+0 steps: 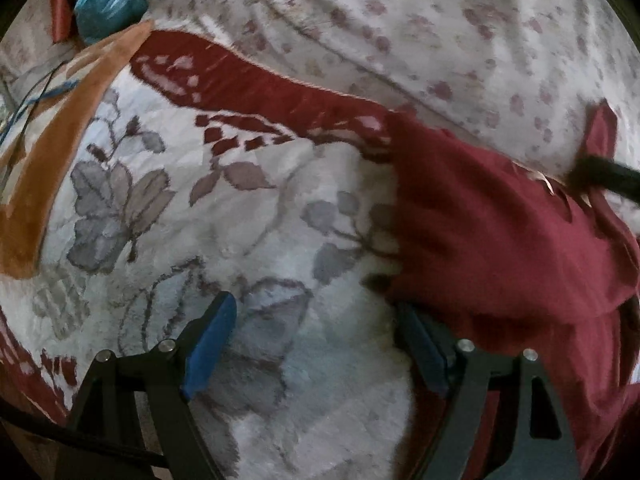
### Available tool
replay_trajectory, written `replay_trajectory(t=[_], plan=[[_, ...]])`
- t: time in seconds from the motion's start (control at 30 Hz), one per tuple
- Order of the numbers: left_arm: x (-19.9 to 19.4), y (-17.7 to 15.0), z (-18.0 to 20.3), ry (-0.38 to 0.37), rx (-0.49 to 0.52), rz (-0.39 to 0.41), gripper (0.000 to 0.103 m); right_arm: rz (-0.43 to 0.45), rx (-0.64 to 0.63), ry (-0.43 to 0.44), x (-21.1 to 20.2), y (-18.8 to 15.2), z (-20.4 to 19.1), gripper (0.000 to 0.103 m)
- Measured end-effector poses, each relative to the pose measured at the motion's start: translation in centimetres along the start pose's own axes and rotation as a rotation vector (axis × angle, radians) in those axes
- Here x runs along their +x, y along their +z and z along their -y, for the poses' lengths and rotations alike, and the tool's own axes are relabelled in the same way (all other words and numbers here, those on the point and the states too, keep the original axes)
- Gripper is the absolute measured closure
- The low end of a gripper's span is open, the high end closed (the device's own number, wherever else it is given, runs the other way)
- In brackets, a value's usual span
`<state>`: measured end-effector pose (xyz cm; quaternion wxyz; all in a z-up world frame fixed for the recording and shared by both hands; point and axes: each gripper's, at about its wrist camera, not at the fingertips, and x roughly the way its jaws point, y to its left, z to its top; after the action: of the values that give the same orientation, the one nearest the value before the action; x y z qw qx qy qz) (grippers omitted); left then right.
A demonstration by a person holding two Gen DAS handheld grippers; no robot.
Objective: Fold small clothes
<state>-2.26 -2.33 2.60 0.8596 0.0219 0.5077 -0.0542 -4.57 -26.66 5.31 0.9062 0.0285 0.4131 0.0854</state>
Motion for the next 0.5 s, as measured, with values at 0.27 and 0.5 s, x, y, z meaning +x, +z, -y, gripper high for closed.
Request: replay_trajectory(t=[0.27, 0.5], plan=[[0.7, 0.6, -2.8, 0.018, -0.092, -0.028, 0.022, -0.223, -0.154, 0.066, 10.7, 0.7, -4.4, 0.073], [-0.6, 1.3, -2.5, -0.001, -0.095, 0.032, 0.022, -0.083, -0.111, 0.000, 8.5, 3.1, -2.9, 0.095]])
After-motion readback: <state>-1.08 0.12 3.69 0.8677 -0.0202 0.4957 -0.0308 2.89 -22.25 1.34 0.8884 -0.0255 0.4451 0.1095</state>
